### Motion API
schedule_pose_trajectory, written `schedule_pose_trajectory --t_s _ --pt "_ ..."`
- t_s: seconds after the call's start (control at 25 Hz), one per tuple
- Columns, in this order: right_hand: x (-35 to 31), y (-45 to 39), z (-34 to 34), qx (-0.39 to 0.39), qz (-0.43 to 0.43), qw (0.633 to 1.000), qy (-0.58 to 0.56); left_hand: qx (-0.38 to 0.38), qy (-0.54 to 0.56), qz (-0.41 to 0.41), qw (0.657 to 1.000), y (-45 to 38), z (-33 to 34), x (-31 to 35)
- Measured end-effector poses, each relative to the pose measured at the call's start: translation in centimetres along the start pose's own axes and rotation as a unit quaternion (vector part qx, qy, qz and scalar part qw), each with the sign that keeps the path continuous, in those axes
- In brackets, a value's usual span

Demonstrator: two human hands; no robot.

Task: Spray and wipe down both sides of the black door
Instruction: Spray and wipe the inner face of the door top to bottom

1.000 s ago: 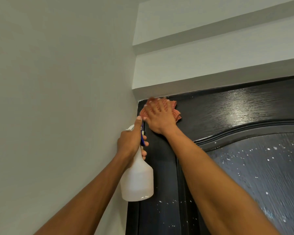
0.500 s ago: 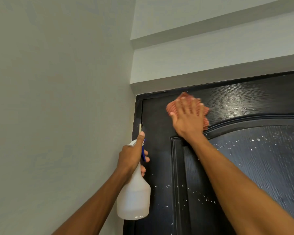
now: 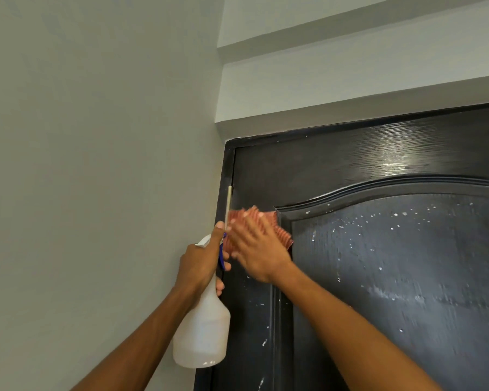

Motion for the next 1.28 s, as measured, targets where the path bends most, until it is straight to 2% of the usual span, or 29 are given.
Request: schedule_pose_trajectory --t_s 0.08,0.12,0.2,0.32,0.48,0.56,0.68,0.76,0.92,1.08,1.2,1.28 --pt "-2.9 3.9 2.0 -0.039 -0.131 0.990 0.044 0.018 -0.028 -0.008 0.999 1.0 0.0 -0.3" --pt "-3.1 5.8 2.3 -0.062 -0.161 0.983 0.060 0.022 -0.037 -0.014 0.999 1.7 0.2 -0.1" --pt "-0.7 7.9 1.1 -0.061 -0.155 0.984 0.061 0.014 -0.027 -0.023 0.999 3.1 0.8 0.4" --pt "6.0 8.0 -3.0 0.021 -0.033 0.996 0.082 -0.009 -0.014 -0.039 0.999 4.9 2.1 1.7" --pt "15.1 11.3 -6.2 0.066 0.132 0.988 0.047 -0.029 0.001 -0.040 0.999 6.1 3.3 3.4" --pt "18.1 14.5 -7.7 0.115 0.212 0.970 0.043 -0.038 0.007 -0.032 0.999 6.4 3.9 4.3" --pt "20.9 17.7 -9.2 0.160 0.356 0.921 0.019 -0.045 0.011 -0.026 0.999 6.8 4.2 5.2" --pt "20.3 16.9 -9.1 0.176 0.389 0.904 -0.017 -0.047 0.006 -0.024 0.999 7.0 4.1 5.6" --pt "13.9 11.6 -6.5 0.166 0.316 0.930 -0.084 -0.044 0.003 -0.018 0.999 6.6 3.3 5.7" --pt "6.1 6.2 -3.1 0.100 0.208 0.971 -0.065 -0.037 -0.016 -0.018 0.999 6.3 2.9 4.8" --pt "5.5 5.1 -2.9 0.086 0.182 0.978 -0.062 -0.036 -0.023 -0.019 0.999 6.2 3.1 4.3" --pt "6.7 5.6 -3.0 0.067 0.135 0.988 -0.040 -0.036 -0.024 -0.017 0.999 5.9 3.4 4.5"
Point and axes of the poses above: each hand's wrist, its own y-axis away from the middle knuckle, its own z-axis out of the palm, x = y × z, the point moved 7 cm from there along -y, towards the middle knuckle, and after that the axes turned 6 degrees about -y, right-handed, at the moved point
